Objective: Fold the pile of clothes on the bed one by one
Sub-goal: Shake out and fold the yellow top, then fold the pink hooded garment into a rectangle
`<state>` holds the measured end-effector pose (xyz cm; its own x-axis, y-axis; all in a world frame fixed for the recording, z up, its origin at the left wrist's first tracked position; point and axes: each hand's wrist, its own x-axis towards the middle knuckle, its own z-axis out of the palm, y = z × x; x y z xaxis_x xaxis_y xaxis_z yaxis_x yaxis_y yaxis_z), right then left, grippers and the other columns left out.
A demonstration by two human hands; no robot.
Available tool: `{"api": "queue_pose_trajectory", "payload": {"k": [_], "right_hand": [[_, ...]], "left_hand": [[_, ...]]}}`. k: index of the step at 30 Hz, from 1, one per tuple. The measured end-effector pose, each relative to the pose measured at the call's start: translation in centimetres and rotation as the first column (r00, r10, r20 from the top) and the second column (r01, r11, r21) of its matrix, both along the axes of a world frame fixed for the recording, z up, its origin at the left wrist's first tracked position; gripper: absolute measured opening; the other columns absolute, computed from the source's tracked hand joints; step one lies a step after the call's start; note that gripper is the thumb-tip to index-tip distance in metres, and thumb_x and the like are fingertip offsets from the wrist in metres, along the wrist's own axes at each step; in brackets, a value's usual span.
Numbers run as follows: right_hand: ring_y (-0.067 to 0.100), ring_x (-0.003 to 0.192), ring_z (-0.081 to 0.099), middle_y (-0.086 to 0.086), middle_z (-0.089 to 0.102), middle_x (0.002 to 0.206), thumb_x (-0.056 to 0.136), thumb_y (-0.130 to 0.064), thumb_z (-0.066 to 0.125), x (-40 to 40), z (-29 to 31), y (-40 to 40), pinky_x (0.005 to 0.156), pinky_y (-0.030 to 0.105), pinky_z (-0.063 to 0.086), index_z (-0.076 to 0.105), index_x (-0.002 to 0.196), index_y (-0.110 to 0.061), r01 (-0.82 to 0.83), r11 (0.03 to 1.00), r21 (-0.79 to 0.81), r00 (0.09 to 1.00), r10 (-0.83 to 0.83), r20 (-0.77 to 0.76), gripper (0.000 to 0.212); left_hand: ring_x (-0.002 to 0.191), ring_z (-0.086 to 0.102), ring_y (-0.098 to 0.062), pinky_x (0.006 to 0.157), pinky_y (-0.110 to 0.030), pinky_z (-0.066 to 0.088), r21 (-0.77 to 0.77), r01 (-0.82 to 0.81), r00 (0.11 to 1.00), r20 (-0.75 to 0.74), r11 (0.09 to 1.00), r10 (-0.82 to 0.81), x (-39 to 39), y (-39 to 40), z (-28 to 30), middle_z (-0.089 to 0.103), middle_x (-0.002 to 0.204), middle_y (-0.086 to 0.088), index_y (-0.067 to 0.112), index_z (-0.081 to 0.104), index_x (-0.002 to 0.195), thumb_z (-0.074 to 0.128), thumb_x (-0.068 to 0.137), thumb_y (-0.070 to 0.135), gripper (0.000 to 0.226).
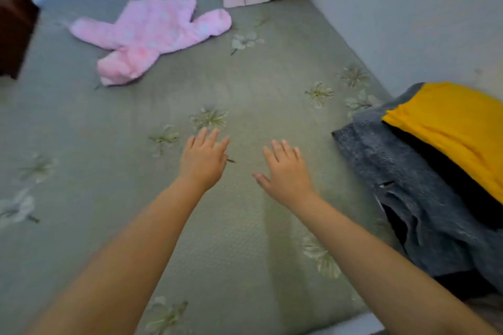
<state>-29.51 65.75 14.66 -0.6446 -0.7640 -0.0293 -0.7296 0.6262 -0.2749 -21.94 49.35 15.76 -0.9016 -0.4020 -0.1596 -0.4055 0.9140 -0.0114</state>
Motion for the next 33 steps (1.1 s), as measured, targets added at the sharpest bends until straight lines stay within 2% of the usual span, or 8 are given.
{"api": "queue_pose_trajectory", "payload": {"k": [6, 9, 11, 15, 18, 21, 28, 33], "right_hand": [[0.038, 0.131, 0.035, 0.023, 0.043, 0.137, 0.085, -0.035, 0.060, 15.8, 3.8, -11.4, 0.109, 0.046, 0.024, 0.048, 0.129, 0.000, -0.185, 0.976, -0.115, 0.983, 0.183, -0.022, 0.058], [0.044, 0.103, 0.060, 0.026, 0.064, 0.108, 0.065, -0.026, 0.081, 24.1, 4.7, -14.9, 0.084, 0.057, 0.046, 0.066, 0.102, 0.005, -0.315, 0.941, -0.121, 0.949, 0.309, -0.065, 0.051], [0.041, 0.092, 0.065, 0.023, 0.068, 0.099, 0.055, -0.026, 0.086, 29.0, 5.2, -16.8, 0.073, 0.055, 0.051, 0.070, 0.094, 0.002, -0.406, 0.909, -0.091, 0.913, 0.401, -0.070, 0.051], [0.037, 0.089, 0.067, 0.020, 0.070, 0.096, 0.055, -0.028, 0.087, 37.0, 4.7, -20.3, 0.070, 0.050, 0.053, 0.070, 0.091, 0.000, -0.605, 0.796, -0.038, 0.796, 0.602, -0.069, 0.049], [0.040, 0.110, 0.057, 0.025, 0.060, 0.117, 0.073, -0.029, 0.075, 41.8, 3.5, -23.5, 0.090, 0.053, 0.044, 0.062, 0.110, 0.003, -0.714, 0.698, -0.048, 0.700, 0.713, -0.050, 0.050], [0.029, 0.139, 0.020, 0.016, 0.026, 0.149, 0.096, -0.041, 0.036, 47.3, 2.4, -26.8, 0.113, 0.041, 0.013, 0.032, 0.140, -0.007, -0.804, 0.593, 0.042, 0.594, 0.805, -0.004, 0.056], [0.024, 0.142, 0.009, 0.009, 0.016, 0.154, 0.096, -0.046, 0.025, 65.0, 0.9, -34.1, 0.114, 0.038, 0.004, 0.021, 0.144, -0.012, -0.901, 0.430, 0.054, 0.429, 0.903, -0.036, 0.058], [0.022, 0.143, 0.005, 0.007, 0.012, 0.155, 0.097, -0.045, 0.024, 79.3, -1.3, -38.6, 0.114, 0.036, 0.002, 0.018, 0.145, -0.014, -0.900, 0.426, 0.095, 0.431, 0.901, 0.044, 0.058]], "left_hand": [[0.140, 0.019, -0.025, 0.108, -0.037, 0.018, 0.054, -0.314, 0.940, -0.121, 0.948, 0.318, 20.8, -6.6, 2.7, 0.026, 0.150, -0.010, 0.020, 0.029, 0.143, 0.037, 0.096, 0.031, 0.048], [0.139, 0.021, -0.024, 0.108, -0.035, 0.018, 0.078, -0.459, 0.879, -0.108, 0.885, 0.465, 30.3, -7.9, 2.9, 0.028, 0.150, -0.010, 0.019, 0.030, 0.142, 0.035, 0.097, 0.033, 0.048], [0.140, 0.019, -0.023, 0.109, -0.035, 0.017, 0.077, -0.534, 0.839, -0.075, 0.842, 0.539, 35.7, -8.3, 2.8, 0.026, 0.150, -0.008, 0.021, 0.028, 0.143, 0.033, 0.097, 0.036, 0.049], [0.141, 0.014, -0.019, 0.111, -0.035, 0.014, 0.046, -0.675, 0.736, -0.024, 0.737, 0.676, 44.9, -8.6, 2.3, 0.021, 0.152, -0.003, 0.024, 0.023, 0.144, 0.029, 0.097, 0.038, 0.049], [0.141, 0.012, -0.017, 0.111, -0.036, 0.014, 0.006, -0.782, 0.624, -0.020, 0.624, 0.781, 51.1, -9.1, 2.1, 0.019, 0.153, 0.000, 0.025, 0.021, 0.144, 0.027, 0.098, 0.039, 0.049], [0.141, 0.009, -0.016, 0.111, -0.035, 0.012, 0.006, -0.862, 0.507, -0.003, 0.507, 0.862, 57.9, -9.8, 2.2, 0.015, 0.153, 0.002, 0.025, 0.019, 0.145, 0.026, 0.098, 0.038, 0.049], [0.142, 0.004, -0.019, 0.113, -0.036, 0.008, -0.012, -0.977, 0.211, -0.022, 0.211, 0.977, 75.6, -12.5, 1.4, 0.011, 0.155, 0.001, 0.027, 0.015, 0.145, 0.025, 0.098, 0.034, 0.049], [0.143, 0.002, -0.019, 0.113, -0.036, 0.005, 0.011, -0.989, 0.148, 0.004, 0.148, 0.989, 88.7, -15.9, -0.8, 0.009, 0.155, 0.002, 0.029, 0.011, 0.146, 0.023, 0.099, 0.035, 0.049]]}}
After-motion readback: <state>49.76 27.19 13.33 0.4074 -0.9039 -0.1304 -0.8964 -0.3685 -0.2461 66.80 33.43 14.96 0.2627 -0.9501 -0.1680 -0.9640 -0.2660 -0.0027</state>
